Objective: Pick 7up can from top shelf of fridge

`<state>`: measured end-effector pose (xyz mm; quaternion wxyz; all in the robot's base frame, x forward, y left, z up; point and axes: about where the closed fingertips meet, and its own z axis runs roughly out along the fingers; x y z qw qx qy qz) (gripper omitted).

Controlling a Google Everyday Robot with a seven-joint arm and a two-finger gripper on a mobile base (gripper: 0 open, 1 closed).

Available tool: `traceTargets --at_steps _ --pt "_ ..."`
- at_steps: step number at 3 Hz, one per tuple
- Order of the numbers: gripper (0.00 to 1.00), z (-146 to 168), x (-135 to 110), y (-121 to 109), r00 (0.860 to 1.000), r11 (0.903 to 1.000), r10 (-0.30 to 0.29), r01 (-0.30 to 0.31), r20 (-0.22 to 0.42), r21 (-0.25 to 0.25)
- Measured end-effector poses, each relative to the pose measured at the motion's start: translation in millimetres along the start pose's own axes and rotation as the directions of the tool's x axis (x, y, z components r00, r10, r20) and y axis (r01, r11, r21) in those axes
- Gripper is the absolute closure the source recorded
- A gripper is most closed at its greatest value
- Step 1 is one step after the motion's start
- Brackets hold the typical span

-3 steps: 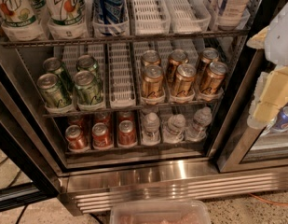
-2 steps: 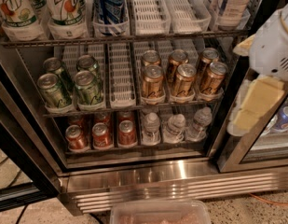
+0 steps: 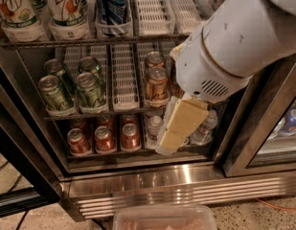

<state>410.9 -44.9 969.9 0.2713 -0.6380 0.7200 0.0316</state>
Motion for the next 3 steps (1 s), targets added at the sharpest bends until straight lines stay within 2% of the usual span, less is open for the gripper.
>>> traceTargets --at_steps 1,2,3 --pt "0.00 0.0 0.0 0.0 1.000 1.0000 0.000 0.000 0.000 0.000" --pt "0.00 9.3 -13.2 10.9 0.998 0.9997 0.023 -0.023 0.060 0.004" --pt "0.00 7.7 -62.4 29.9 0.992 0.9984 -0.037 0.032 0.117 0.047"
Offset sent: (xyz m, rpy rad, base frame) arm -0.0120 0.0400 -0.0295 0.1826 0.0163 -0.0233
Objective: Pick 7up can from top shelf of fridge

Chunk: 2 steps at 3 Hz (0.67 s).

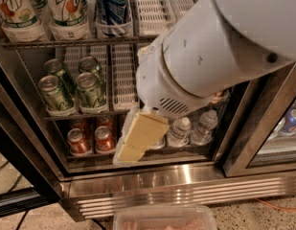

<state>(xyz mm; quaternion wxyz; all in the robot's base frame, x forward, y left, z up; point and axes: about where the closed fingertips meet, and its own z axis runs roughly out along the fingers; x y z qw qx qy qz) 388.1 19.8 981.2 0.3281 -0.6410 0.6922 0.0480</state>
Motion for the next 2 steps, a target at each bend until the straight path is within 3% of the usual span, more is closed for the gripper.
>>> traceTargets --at_steps 2 --pt "0.00 -0.1 -0.1 0.0 1.000 1.0000 0.000 0.000 0.000 0.000"
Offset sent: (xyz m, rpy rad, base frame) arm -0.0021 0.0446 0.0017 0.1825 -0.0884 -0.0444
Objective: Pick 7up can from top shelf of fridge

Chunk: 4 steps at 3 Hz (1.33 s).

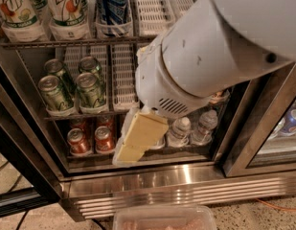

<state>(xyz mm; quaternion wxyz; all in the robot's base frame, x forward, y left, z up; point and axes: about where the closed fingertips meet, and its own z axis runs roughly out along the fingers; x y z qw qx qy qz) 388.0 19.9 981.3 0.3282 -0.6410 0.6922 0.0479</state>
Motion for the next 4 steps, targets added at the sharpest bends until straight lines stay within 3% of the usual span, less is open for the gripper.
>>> traceTargets --at_steps 4 --pt "0.00 0.0 0.0 0.0 1.000 1.0000 0.000 0.000 0.000 0.000"
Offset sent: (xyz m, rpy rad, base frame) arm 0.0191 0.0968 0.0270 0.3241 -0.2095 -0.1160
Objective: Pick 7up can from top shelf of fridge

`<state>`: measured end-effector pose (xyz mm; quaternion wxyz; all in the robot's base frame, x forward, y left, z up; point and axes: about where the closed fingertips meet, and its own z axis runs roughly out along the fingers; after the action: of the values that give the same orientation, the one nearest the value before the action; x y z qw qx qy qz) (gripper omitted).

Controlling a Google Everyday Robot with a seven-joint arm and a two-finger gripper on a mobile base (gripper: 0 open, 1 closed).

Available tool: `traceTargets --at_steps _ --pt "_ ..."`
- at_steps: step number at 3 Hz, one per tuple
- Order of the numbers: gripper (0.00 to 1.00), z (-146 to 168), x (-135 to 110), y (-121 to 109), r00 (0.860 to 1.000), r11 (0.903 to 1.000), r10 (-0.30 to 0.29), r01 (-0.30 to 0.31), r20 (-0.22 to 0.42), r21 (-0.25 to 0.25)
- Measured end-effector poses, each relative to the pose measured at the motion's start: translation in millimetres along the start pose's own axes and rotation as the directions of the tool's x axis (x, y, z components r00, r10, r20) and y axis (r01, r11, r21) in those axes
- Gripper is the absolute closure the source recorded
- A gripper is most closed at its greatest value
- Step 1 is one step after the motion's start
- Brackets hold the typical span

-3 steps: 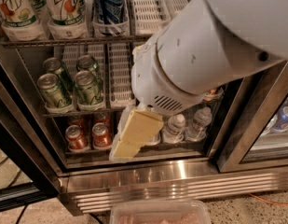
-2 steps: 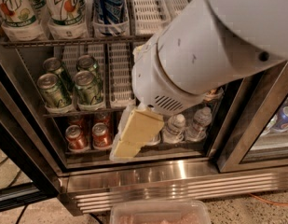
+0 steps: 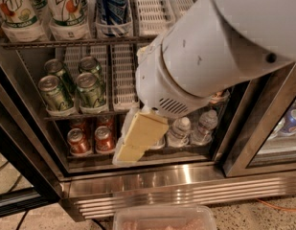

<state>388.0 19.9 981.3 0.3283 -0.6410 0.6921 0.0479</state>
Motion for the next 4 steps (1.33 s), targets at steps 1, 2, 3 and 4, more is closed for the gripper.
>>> traceTargets --at_steps 1,2,3,4 --pt "0.00 7.8 -15.7 -7.9 0.997 0.9989 0.019 -0.022 0.070 0.042" --pt "0.00 28.9 -47.1 -23.3 0.966 0.9919 0.095 -0.112 0.241 0.059" --pt "0.00 31.9 -61.0 -53.2 0.929 0.9830 0.134 -0.169 0.345 0.071" --pt "0.00 27.7 -69.3 -60.7 0.885 0.9682 0.182 -0.238 0.429 0.079"
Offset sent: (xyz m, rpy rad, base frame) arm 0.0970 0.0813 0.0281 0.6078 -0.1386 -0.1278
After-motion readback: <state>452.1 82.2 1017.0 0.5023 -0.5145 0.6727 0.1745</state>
